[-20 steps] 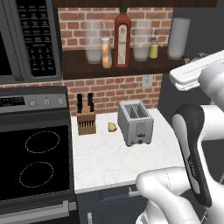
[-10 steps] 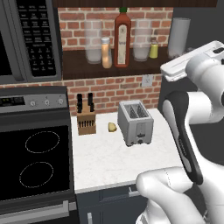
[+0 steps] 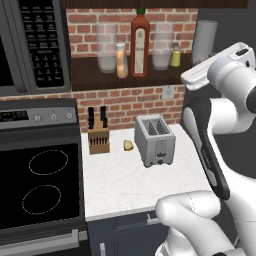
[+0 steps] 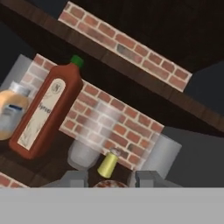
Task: Put the shaker and condiment bottle from the counter next to their counterparts in the cabinet.
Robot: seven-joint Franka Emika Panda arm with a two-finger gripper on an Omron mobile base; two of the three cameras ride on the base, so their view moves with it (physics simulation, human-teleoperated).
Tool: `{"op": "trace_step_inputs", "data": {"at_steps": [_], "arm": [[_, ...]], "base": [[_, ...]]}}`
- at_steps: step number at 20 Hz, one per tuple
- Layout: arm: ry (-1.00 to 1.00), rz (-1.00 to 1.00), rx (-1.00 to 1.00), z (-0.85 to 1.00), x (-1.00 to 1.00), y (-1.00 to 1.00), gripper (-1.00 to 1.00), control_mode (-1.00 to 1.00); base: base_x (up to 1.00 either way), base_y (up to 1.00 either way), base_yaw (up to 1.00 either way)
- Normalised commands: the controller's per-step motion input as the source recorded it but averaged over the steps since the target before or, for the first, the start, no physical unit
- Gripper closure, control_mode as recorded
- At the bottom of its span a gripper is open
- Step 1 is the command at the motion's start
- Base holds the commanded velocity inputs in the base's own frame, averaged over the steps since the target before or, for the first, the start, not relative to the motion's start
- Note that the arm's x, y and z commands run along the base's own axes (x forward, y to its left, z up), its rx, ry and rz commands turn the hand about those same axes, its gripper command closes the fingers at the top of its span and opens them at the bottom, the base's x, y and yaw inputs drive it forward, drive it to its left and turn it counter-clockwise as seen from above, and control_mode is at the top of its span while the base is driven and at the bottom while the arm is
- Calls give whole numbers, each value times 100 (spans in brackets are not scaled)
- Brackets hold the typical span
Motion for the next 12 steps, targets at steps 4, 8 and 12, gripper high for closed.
{"op": "trace_step_inputs", "data": {"at_steps": [4, 8, 12], "arm": [[0, 0, -4, -1, 18, 0, 100, -100], [0, 0, 0, 0, 27, 0, 100, -100], [0, 0, 0, 0, 33, -3, 100, -100]], "base": [[0, 0, 0], [0, 0, 0], [0, 0, 0]]}}
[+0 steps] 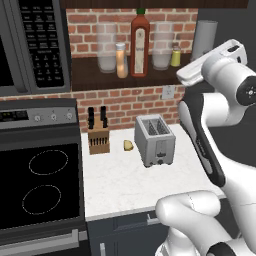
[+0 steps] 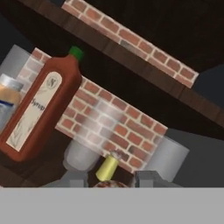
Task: Put the shaker and condiment bottle from the counter next to their counterparts in the cabinet.
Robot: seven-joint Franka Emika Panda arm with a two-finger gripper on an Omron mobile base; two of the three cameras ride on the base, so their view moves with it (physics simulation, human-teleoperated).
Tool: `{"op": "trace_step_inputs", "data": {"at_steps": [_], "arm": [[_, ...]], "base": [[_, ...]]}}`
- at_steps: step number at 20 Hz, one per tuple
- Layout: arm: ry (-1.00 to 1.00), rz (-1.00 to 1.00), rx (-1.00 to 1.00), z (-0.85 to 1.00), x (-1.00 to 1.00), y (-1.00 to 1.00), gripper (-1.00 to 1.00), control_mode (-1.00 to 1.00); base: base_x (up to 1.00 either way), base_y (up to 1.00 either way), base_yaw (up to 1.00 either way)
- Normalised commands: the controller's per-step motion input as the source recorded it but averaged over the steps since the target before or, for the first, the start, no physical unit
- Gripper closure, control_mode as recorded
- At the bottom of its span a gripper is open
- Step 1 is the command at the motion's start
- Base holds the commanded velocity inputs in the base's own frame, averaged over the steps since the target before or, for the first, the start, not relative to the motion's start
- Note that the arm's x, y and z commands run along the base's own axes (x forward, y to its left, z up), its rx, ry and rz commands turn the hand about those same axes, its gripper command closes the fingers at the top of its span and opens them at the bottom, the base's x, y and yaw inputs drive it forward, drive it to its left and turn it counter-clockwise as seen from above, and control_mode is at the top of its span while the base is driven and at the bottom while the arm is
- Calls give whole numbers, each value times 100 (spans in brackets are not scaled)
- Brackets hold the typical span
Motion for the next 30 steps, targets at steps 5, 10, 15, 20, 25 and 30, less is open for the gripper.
{"op": "trace_step_inputs", "data": {"at_steps": [5, 10, 15, 20, 25, 30], "arm": [[0, 0, 0, -1, 31, 0, 100, -100], [0, 0, -3, -10, 28, 0, 100, -100], [3, 0, -3, -7, 25, -3, 100, -100], [5, 0, 0, 0, 33, -15, 100, -100], [5, 0, 0, 0, 32, -21, 100, -100], [4, 0, 0, 0, 28, -19, 100, -100]], "base": [[0, 0, 0], [0, 0, 0], [0, 0, 0], [0, 0, 0], [0, 0, 0], [0, 0, 0]]}}
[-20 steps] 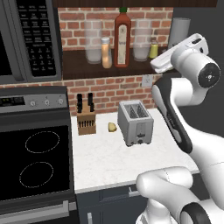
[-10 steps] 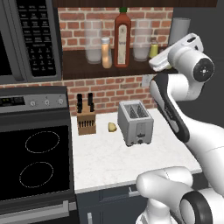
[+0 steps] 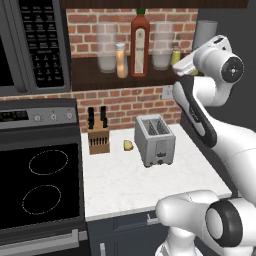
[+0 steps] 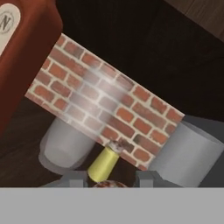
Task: Put the shaker and condiment bottle from the counter next to their counterparts in the cabinet.
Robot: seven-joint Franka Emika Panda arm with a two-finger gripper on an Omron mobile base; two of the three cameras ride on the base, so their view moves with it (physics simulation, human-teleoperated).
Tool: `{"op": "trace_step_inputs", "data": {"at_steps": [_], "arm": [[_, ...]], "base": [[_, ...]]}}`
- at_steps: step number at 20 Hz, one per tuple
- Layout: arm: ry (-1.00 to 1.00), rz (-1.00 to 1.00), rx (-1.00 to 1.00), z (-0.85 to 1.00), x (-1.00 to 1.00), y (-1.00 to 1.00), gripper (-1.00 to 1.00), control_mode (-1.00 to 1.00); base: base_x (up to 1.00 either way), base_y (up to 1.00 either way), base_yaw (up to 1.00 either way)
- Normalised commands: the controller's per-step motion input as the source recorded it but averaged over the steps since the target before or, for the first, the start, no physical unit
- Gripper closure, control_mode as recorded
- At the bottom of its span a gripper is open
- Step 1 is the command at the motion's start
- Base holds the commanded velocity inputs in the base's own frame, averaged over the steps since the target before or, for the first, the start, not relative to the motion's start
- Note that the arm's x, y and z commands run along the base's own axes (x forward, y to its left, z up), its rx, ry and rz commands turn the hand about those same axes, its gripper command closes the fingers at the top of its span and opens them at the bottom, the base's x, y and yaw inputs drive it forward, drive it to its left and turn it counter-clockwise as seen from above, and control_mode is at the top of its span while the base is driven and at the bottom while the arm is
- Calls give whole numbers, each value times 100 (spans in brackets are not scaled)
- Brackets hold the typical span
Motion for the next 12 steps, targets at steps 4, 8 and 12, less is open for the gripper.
{"op": "trace_step_inputs", "data": {"at_steps": [4, 8, 12], "arm": [[3, 0, 0, -2, 25, -10, 100, -100], [0, 0, 0, -7, 14, -1, 100, -100], [0, 0, 0, -6, 0, 0, 100, -100]], "base": [[0, 0, 0], [0, 0, 0], [0, 0, 0]]}}
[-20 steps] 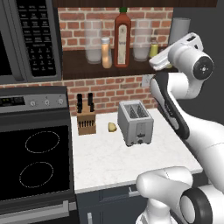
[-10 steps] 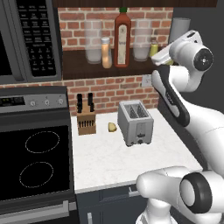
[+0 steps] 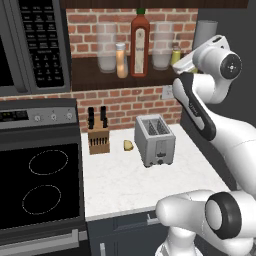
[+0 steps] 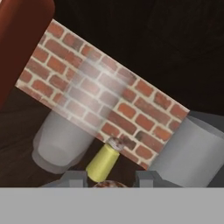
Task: Put the shaker and condiment bottle from the counter next to their counterparts in the cabinet.
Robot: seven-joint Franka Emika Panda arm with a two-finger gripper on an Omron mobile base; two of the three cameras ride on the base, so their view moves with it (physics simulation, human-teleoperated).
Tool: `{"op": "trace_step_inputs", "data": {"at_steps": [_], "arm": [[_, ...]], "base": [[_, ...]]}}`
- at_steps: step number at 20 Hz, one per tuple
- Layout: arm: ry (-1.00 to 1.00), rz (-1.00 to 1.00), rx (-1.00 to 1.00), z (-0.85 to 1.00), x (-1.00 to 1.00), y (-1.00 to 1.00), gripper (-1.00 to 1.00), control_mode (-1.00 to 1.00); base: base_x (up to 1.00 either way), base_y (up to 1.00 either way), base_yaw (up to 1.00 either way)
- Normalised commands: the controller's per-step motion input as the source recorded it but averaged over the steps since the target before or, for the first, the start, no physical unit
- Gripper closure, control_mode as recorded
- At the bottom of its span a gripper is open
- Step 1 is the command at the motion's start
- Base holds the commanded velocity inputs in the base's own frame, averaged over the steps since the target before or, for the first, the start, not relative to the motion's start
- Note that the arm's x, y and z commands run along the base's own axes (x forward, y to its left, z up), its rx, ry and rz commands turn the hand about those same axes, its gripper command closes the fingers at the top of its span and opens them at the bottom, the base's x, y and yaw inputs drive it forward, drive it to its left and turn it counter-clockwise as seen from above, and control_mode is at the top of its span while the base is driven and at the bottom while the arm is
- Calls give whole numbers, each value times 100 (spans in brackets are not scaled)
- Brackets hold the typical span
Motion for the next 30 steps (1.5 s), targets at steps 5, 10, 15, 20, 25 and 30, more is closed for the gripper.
{"op": "trace_step_inputs", "data": {"at_steps": [5, 10, 15, 20, 25, 30], "arm": [[0, -2, 0, -1, 0, 0, 100, -100], [0, -6, 0, 0, 1, 0, 100, -100], [0, -4, 0, -4, 0, 0, 100, -100], [7, -3, 0, 0, 0, 0, 100, -100], [11, -1, 0, 0, 2, 0, 100, -100], [3, 0, 1, 0, 7, 0, 100, -100]], "base": [[0, 0, 0], [0, 0, 0], [0, 0, 0], [0, 0, 0], [0, 0, 0], [0, 0, 0]]}}
